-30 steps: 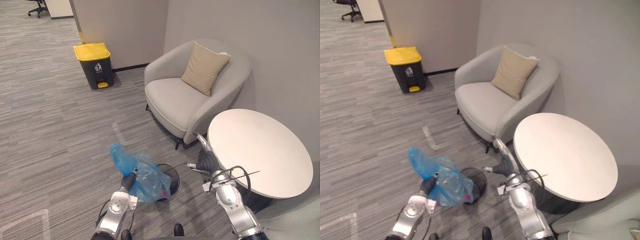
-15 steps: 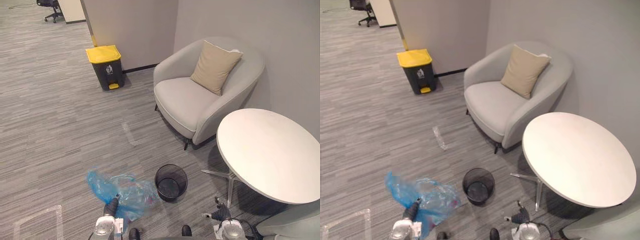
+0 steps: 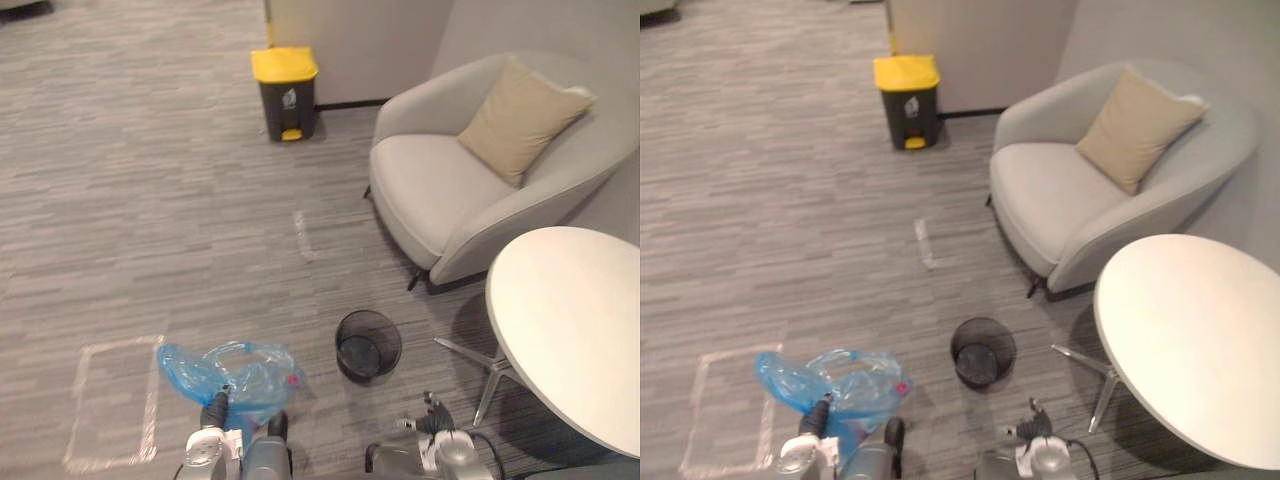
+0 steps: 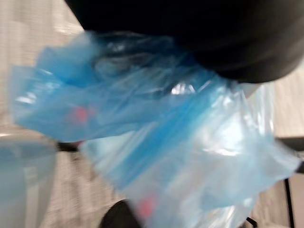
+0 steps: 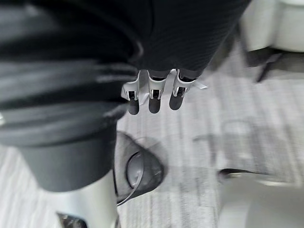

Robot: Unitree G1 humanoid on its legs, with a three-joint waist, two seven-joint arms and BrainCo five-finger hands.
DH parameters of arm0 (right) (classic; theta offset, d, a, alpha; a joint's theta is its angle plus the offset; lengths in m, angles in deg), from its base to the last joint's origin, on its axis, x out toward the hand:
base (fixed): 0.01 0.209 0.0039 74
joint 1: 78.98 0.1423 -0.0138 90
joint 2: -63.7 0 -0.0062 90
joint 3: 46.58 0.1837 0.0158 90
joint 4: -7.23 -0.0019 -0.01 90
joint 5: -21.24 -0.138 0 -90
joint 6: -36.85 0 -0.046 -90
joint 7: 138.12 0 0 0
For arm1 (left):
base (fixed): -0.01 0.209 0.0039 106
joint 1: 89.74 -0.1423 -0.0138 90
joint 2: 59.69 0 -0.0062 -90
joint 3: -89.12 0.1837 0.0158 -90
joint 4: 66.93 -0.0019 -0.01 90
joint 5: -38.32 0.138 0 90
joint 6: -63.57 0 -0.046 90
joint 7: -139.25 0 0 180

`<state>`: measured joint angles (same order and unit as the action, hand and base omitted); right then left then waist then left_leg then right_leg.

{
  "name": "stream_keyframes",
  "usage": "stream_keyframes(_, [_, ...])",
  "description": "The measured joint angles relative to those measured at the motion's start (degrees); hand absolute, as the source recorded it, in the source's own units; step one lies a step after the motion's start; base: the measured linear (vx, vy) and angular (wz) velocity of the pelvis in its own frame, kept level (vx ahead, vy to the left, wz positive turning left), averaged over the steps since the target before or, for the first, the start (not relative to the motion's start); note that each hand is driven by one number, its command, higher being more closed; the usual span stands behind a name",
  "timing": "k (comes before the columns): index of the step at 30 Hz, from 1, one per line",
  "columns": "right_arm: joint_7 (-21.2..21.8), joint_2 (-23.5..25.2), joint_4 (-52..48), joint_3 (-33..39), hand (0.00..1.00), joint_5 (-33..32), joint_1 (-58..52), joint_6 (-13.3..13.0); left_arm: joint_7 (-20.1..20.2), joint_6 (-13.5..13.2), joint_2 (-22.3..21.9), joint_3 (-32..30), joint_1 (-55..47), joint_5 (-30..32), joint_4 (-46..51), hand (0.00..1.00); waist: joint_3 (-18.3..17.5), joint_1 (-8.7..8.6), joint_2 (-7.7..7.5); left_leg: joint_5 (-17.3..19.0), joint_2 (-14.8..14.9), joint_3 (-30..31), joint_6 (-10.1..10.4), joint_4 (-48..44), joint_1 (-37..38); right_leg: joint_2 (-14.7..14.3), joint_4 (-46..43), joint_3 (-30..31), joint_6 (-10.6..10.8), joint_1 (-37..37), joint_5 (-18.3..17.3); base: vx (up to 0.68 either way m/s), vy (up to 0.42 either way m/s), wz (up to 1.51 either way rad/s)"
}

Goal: Gather rubbish on tea table into small bin, then transfer packed bag to large trash can.

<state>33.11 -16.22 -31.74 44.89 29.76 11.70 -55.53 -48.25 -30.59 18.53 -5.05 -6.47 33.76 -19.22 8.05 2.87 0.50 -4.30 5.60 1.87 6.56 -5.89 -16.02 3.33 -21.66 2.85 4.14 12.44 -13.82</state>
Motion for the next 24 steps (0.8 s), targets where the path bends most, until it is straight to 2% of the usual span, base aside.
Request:
stream_keyframes(1, [-0.2, -0.1, -0.4, 0.0, 0.00, 0.0, 0.0, 0.0, 0.0, 0.0, -0.3, 0.4, 0.0, -0.2, 0.0, 1.00, 0.2, 0.02, 0.62, -1.0, 0.4, 0.8, 0.2, 0.8, -0.4, -0.5, 0.0, -0.9, -0.3, 0.3, 0.3, -0.17, -0.196, 0.72])
stream_keyframes(2, [-0.4, -0.3, -0.5, 0.0, 0.00, 0.0, 0.1, 0.1, 0.0, 0.0, -0.9, 1.2, 0.0, -0.2, 0.1, 1.00, 0.3, 0.05, 2.05, -4.7, 1.6, 2.8, 0.2, 5.1, -0.9, -1.8, 1.6, -3.6, -1.8, 0.8, 1.8, -0.09, -0.127, 0.63])
stream_keyframes(3, [-0.5, -0.4, -0.5, 0.2, 0.00, 0.0, 0.0, 0.1, 0.0, 0.0, -1.2, 1.3, 0.3, -0.3, 0.1, 1.00, 0.1, -0.12, 2.45, -4.2, 2.2, 2.4, -1.8, 7.4, -0.7, -1.5, 3.0, -5.2, -2.4, 0.8, 2.8, -0.17, -0.107, 1.10])
stream_keyframes(4, [-1.2, 0.7, -0.7, 1.0, 0.00, 0.0, 0.2, 0.2, 0.0, 0.0, -1.4, 1.3, 1.9, -0.6, 0.1, 1.00, 0.8, -0.79, 1.34, -0.2, 2.8, -3.8, -5.9, 4.6, -3.5, 0.4, 6.2, -8.9, -3.3, 0.4, 5.1, -0.14, -0.045, 1.12])
stream_keyframes(5, [-1.5, 1.1, -1.1, 1.9, 0.00, 0.0, 0.1, 0.2, 0.0, 0.0, -1.4, 1.6, 3.0, -0.7, 0.3, 1.00, 1.6, -1.12, -0.07, 0.6, 2.6, -8.3, -5.6, -1.5, -5.4, 2.3, 7.1, -10.7, -3.2, 0.2, 6.0, -0.20, -0.099, 1.54])
stream_keyframes(6, [-1.9, 1.1, -1.6, 2.5, 0.00, -0.2, -0.9, 0.2, 0.0, 0.0, -1.5, 3.0, 3.8, -0.7, 0.6, 1.00, 2.1, -1.54, -0.92, 2.2, 2.5, -12.6, -4.3, -11.2, -5.7, 4.2, 8.5, -13.4, -3.0, -1.0, 6.9, -0.12, -0.079, 1.11])
stream_keyframes(7, [-2.1, 1.0, -1.8, 2.6, 0.00, -0.2, -1.3, 0.2, 0.1, 0.0, -1.6, 3.4, 3.8, -0.7, 0.9, 1.00, 2.1, -1.85, -0.90, 3.1, 2.6, -13.4, -4.4, -13.4, -5.2, 4.6, 8.8, -14.2, -2.9, -1.5, 7.0, -0.13, -0.027, 1.06])
stream_keyframes(8, [-2.4, 0.9, -1.8, 2.7, 0.00, -0.6, -2.2, 0.2, 0.2, -0.4, -1.7, 4.0, 3.7, -0.7, 1.2, 1.00, 2.1, -2.32, -1.01, 6.3, 3.5, -15.1, -4.6, -17.0, -2.7, 5.1, 9.3, -16.2, -2.7, -2.4, 7.1, -0.09, 0.078, 0.87])
stream_keyframes(9, [-2.4, 1.0, -1.8, 2.8, 0.00, -0.7, -2.7, 0.1, 0.2, -0.4, -1.7, 4.1, 3.8, -0.7, 1.1, 1.00, 1.5, -2.60, 0.09, 10.0, 4.3, -17.3, -4.0, -16.6, 0.5, 5.4, 9.9, -18.0, -1.9, -2.8, 7.5, -0.07, 0.106, 0.83])
stream_keyframes(11, [-2.4, 0.9, -1.3, 3.0, 0.00, -0.7, -2.6, 0.1, 0.2, -0.5, -1.4, 4.1, 4.1, -0.7, 0.7, 1.00, 1.6, -2.86, 0.70, 11.4, 4.0, -19.7, -2.4, -10.2, 3.0, 4.9, 11.7, -19.0, -0.2, -3.1, 8.7, -0.05, 0.144, 0.62])
stream_keyframes(12, [-2.1, 2.0, -0.1, 2.9, 0.00, -0.7, -2.5, 0.2, 0.3, -0.4, -0.3, 4.3, 4.3, -0.6, -0.6, 1.00, 1.8, -2.58, -0.21, 11.0, 2.7, -19.0, -2.7, -8.3, 3.3, 5.3, 14.0, -20.0, 0.4, -4.3, 10.1, -0.06, 0.156, 0.46])
stream_keyframes(14, [-1.8, 3.0, 0.8, 2.9, 0.00, -0.7, -2.5, 0.3, 0.4, 0.0, 1.2, 5.4, 3.2, -0.3, -1.6, 1.00, 1.7, -2.42, -0.95, 11.3, 1.4, -18.8, -3.2, -8.3, 4.2, 6.0, 16.4, -20.2, 1.3, -6.6, 11.2, -0.03, 0.166, 0.22])
stream_keyframes(16, [-1.7, 3.0, 1.6, 2.9, 0.00, -0.7, -2.4, 0.3, 0.5, 0.1, 1.7, 5.5, 2.1, 0.0, -1.7, 1.00, 1.6, -2.42, -1.05, 11.9, 0.5, -18.8, -3.9, -8.3, 5.1, 6.8, 16.8, -20.0, 1.6, -7.8, 11.2, -0.02, 0.150, 0.06])
stream_keyframes(17, [-1.4, 3.0, 1.8, 2.9, 0.00, -0.6, -2.2, 0.3, 0.4, 0.0, 1.7, 5.3, 1.6, 0.0, -1.6, 1.00, 1.6, -2.40, -1.01, 13.6, -0.5, -18.7, -4.2, -8.4, 5.6, 7.8, 15.8, -19.8, 2.9, -8.0, 9.9, -0.03, 0.164, 0.00])
stream_keyframes(19, [-1.3, 3.0, 1.8, 2.8, 0.00, -0.6, -1.8, 0.4, 0.4, 0.1, 1.8, 5.3, 1.4, 0.0, -1.6, 1.00, 1.5, -2.43, -1.11, 14.7, -1.7, -18.8, -4.6, -8.8, 5.8, 9.2, 11.8, -18.2, 3.5, -6.2, 7.0, -0.01, 0.130, 0.02])
stream_keyframes(21, [-1.2, 3.0, 1.8, 2.8, 0.00, -0.6, -1.9, 0.8, 0.4, 0.1, 1.9, 5.4, 1.0, 0.0, -0.7, 1.00, 1.3, -2.79, -2.11, 16.3, -4.5, -18.5, -5.6, -9.4, 6.2, 12.2, 4.7, -15.8, 5.3, -3.7, 1.8, 0.09, 0.119, 0.20])
stream_keyframes(23, [-1.0, 3.1, 1.8, 2.8, 0.00, -0.6, -2.0, 1.0, 0.3, 0.1, 2.5, 5.4, 0.5, 0.0, 0.4, 1.00, 1.4, -3.27, -3.29, 17.4, -6.6, -17.3, -6.7, -9.5, 7.1, 13.4, 0.8, -13.1, 5.7, -3.3, 1.5, 0.17, 0.084, 0.24])
stream_keyframes(24, [-1.0, 2.9, 1.9, 2.9, 0.00, -0.6, -1.8, 1.1, 0.2, 0.1, 2.5, 5.4, 0.5, 0.0, 0.5, 1.00, 1.5, -3.63, -3.31, 17.7, -6.8, -16.6, -7.2, -9.5, 7.4, 13.8, -2.0, -12.9, 5.6, -2.3, 1.7, 0.23, 0.086, 0.16])
